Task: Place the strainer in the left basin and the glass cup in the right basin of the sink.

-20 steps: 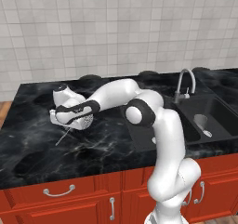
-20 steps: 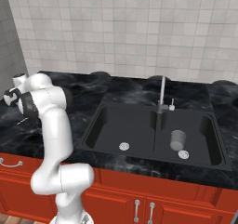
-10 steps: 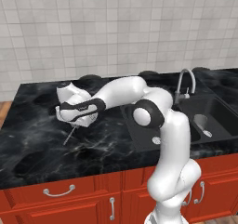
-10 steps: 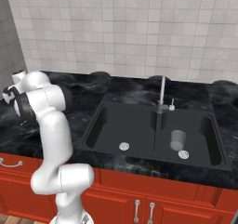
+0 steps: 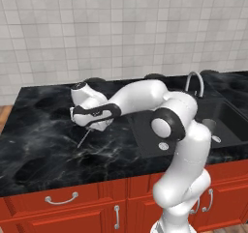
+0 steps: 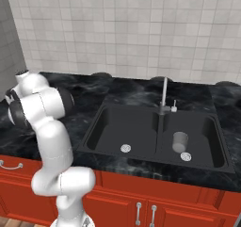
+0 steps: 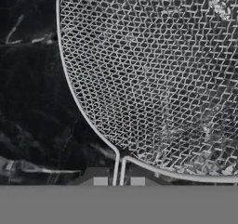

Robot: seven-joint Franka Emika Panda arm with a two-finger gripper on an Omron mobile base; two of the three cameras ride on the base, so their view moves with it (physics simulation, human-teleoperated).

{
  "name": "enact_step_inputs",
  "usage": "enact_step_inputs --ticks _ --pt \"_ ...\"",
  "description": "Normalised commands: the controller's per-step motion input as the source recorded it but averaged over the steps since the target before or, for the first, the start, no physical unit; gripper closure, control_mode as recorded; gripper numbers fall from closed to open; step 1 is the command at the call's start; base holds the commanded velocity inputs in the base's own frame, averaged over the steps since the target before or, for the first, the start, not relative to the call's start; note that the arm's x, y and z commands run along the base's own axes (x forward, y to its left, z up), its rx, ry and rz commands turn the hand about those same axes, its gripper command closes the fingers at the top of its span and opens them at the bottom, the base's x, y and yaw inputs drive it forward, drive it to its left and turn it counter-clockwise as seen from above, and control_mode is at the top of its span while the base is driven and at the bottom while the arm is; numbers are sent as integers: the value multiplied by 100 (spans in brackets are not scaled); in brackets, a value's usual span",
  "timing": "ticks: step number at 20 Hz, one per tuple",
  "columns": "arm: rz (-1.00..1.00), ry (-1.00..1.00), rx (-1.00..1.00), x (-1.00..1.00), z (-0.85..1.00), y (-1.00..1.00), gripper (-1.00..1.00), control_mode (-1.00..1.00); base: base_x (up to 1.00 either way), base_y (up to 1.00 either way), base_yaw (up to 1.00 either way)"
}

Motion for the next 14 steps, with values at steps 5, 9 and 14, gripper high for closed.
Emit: enact_step_inputs --ticks 5,9,14 --pt "-7 -2 0 -27 10 -44 100 -100 0 0 0" --pt "-6 -1 0 -33 11 -37 100 -100 0 0 0" --pt "-3 0 7 -13 5 -38 100 -100 0 0 0"
